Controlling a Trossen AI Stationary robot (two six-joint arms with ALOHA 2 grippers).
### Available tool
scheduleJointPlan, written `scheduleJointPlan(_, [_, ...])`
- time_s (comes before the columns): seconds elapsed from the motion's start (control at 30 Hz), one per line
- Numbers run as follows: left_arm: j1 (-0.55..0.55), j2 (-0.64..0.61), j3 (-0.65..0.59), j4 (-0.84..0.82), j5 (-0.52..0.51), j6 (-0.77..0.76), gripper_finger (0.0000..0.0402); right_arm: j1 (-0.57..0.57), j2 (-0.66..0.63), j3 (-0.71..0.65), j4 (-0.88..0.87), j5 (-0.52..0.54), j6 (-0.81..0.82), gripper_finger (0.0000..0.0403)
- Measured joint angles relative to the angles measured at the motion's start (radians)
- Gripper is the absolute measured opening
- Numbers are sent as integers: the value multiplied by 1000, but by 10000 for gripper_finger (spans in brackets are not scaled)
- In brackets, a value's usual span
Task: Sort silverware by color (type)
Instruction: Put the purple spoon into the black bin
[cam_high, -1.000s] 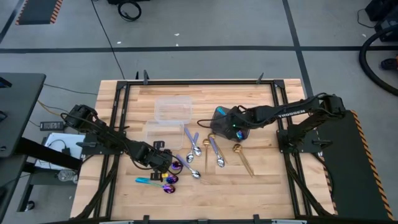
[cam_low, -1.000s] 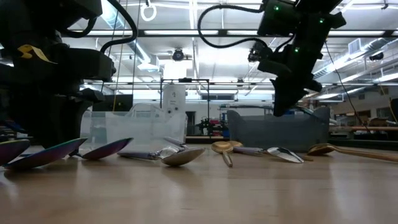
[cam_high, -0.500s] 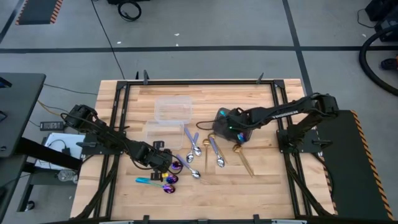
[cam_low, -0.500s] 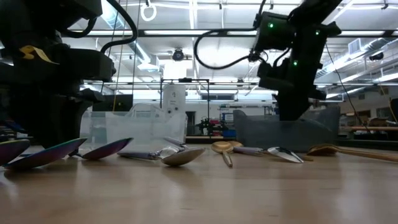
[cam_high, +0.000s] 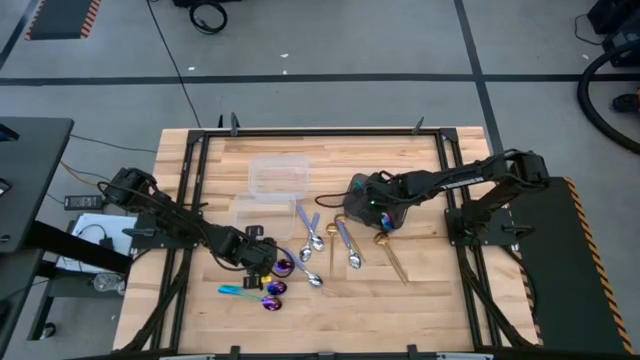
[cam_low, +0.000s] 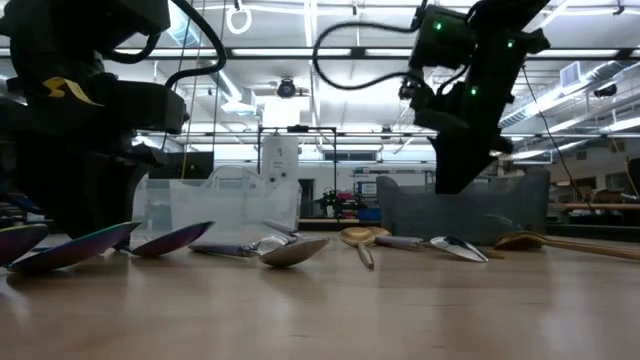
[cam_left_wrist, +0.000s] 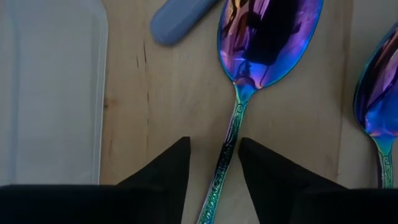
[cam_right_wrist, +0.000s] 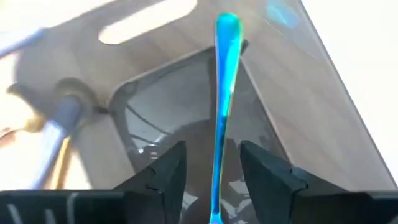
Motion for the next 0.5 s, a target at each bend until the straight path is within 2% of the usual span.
scheduleJointPlan(0.3, [34, 1, 1, 3, 35, 69, 160, 68, -117, 0, 30, 39, -107, 173])
scheduleJointPlan(0.5, [76, 1, 1, 2, 98, 97, 141, 106, -166, 0, 122, -2, -179, 170])
